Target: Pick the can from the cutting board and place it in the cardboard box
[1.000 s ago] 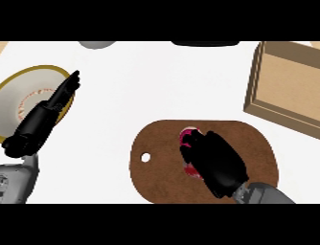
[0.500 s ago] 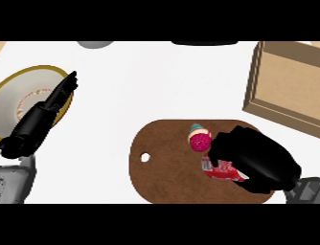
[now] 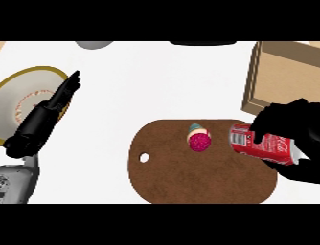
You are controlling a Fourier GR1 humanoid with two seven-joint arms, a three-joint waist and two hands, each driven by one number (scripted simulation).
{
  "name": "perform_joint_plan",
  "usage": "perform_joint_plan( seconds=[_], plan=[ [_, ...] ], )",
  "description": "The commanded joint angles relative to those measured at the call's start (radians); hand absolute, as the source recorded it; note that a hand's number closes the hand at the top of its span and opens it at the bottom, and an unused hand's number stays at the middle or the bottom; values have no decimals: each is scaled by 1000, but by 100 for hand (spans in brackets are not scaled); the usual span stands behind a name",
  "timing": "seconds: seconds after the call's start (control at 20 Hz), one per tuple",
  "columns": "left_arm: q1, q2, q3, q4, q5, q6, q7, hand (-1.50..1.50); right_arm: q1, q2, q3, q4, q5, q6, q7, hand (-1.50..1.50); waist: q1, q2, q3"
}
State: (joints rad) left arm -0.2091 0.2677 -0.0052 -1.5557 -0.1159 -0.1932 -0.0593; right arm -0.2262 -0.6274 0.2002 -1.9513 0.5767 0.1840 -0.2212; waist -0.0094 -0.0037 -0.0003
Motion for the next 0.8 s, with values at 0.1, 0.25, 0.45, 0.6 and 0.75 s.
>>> perform_joint_plan(
  seconds=[0.1, 0.25, 0.45, 0.6, 0.75],
  plan=[
    [30, 7, 16, 30, 6, -14, -54, 0, -36, 51, -234, 58, -175, 17, 174, 150, 2, 3, 0],
    [5, 4, 15, 28, 13, -27, -37, 0, -200, 31, -294, 222, -171, 41, 241, 150, 22, 8, 0],
    [-31, -23, -1, 51, -23, 1, -25, 0, -267, -8, -390, 364, -220, 69, 217, 150, 16, 7, 0],
    [-3, 14, 39, -8, 25, -53, 3, 0, -332, -30, -389, 504, -170, 65, 153, 150, 20, 5, 0],
    [-20, 15, 20, -22, 18, -60, 3, 0, -458, -112, -355, 730, -45, 25, 70, 150, 50, 14, 1]
  ],
)
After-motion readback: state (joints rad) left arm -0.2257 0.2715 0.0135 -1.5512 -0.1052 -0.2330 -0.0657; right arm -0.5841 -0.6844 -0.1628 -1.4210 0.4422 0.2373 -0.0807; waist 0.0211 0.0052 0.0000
